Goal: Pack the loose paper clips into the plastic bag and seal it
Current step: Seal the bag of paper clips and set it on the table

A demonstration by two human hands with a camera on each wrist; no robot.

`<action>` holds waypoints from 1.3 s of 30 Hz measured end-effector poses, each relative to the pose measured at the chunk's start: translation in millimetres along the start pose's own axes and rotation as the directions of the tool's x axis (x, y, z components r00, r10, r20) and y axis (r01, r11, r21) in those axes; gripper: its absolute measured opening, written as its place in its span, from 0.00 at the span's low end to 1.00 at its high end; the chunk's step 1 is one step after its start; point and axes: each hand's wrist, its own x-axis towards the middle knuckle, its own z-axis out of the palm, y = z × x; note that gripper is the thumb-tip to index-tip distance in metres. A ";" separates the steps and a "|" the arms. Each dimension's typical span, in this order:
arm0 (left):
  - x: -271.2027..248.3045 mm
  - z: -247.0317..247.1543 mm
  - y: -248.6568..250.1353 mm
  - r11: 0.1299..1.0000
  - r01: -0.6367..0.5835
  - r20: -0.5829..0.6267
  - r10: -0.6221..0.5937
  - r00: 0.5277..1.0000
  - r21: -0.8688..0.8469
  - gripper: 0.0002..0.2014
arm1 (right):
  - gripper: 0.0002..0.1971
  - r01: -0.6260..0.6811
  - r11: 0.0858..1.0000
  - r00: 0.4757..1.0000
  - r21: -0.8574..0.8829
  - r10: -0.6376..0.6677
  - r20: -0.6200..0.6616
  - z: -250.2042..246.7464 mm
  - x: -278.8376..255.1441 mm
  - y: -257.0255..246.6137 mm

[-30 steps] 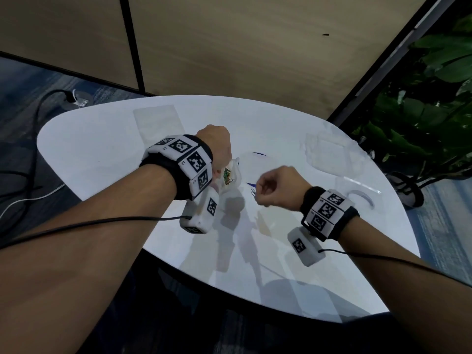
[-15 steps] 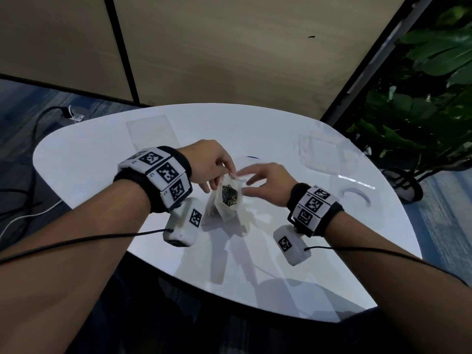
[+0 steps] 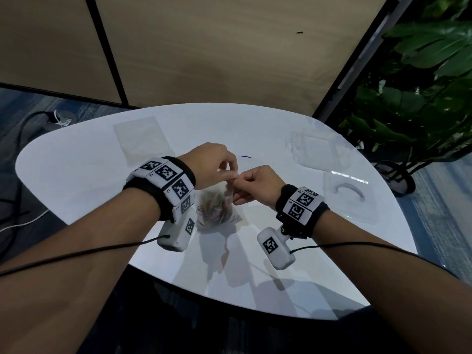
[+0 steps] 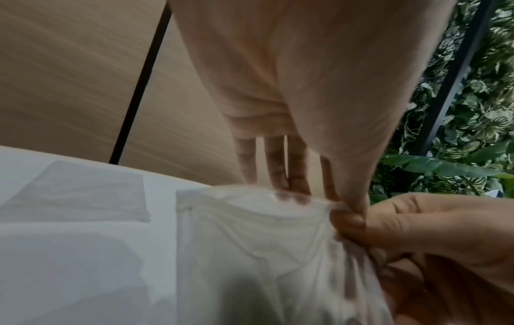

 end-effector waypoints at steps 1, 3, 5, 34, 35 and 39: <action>1.5 2.1 -1.2 1.000 -0.004 0.000 0.004 1.000 -0.002 0.11 | 0.11 0.000 1.000 1.000 0.007 0.000 0.021 -1.3 -0.8 0.3; 3.8 5.2 -5.7 1.000 -0.006 -0.014 0.005 1.000 -0.007 0.11 | 0.12 0.005 1.000 0.999 0.026 -0.006 0.040 -4.5 0.0 1.4; 6.1 8.1 -10.8 1.000 0.004 -0.034 -0.004 0.999 -0.012 0.11 | 0.14 0.001 0.999 1.000 0.043 -0.002 0.022 -8.4 2.4 2.9; 15.2 40.3 -134.9 0.830 0.553 -0.110 -0.544 0.832 0.078 0.29 | 0.12 -0.275 0.592 0.903 -0.758 -0.110 -0.414 -123.6 70.1 46.0; 11.4 46.6 -145.7 0.820 0.564 -0.120 -0.553 0.825 0.095 0.32 | 0.13 -0.325 0.544 0.883 -0.773 -0.118 -0.455 -139.0 71.2 52.0; 2.7 60.4 -172.5 0.773 0.622 -0.136 -0.608 0.782 0.123 0.33 | 0.22 -0.503 0.405 0.837 -0.764 0.007 -0.548 -189.4 69.6 78.7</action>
